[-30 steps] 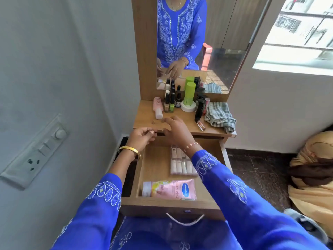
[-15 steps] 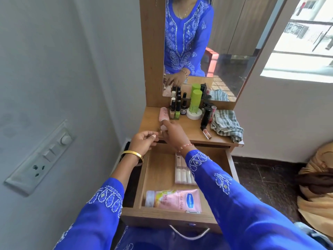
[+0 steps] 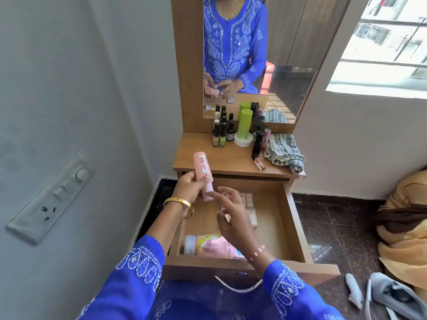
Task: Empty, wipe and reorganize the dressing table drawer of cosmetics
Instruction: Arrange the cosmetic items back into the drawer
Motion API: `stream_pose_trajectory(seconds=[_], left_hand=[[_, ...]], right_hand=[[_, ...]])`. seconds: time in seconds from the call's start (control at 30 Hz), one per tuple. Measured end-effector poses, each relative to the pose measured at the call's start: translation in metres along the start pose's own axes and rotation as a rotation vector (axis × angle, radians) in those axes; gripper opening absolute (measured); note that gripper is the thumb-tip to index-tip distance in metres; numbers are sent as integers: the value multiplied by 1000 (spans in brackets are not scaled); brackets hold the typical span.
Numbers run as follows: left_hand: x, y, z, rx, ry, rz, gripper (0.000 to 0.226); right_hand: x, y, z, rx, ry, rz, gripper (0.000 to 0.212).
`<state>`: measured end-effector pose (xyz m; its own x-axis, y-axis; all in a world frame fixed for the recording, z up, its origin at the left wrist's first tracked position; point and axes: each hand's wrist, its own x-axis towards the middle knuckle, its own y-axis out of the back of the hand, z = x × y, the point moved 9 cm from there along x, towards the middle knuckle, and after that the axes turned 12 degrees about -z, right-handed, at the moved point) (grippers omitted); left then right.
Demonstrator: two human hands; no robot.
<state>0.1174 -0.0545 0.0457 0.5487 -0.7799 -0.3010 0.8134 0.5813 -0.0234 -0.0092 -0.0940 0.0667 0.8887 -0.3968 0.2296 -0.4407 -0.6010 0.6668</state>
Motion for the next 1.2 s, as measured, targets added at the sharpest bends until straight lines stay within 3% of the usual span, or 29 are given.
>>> stream_pose_trajectory(seconds=[0.07,0.17,0.27,0.33,0.5,0.63,0.8,1.07,1.2], left_hand=[[-4,-4,-3,47,-4,-49,36],[-10,-17,-12,115,30,-175,49],[-17,-39,-20,263,81,-325,70],[-18,-50,-25,333,94,-364,74],[-21,-68,-39,428,98,-385,69],[-19,-79,-58,491,130,-399,59],[-17,-79,-65,579,17,-275,32],[-20,-84,-79,769,-7,-305,26],[-18,-83,-80,791,-17,-298,26]], right_hand=[[-10,15,5,78,-35,99,59],[-16,35,3,-26,4,161,59],[-12,33,-1,-364,38,-2,57],[-12,29,0,-452,54,-125,51],[-22,34,30,-328,-120,-306,40],[-28,25,51,-414,-284,-523,36],[-32,34,91,-452,-474,-587,39],[-59,35,142,-476,-687,-785,44],[-65,25,147,-494,-717,-855,33]])
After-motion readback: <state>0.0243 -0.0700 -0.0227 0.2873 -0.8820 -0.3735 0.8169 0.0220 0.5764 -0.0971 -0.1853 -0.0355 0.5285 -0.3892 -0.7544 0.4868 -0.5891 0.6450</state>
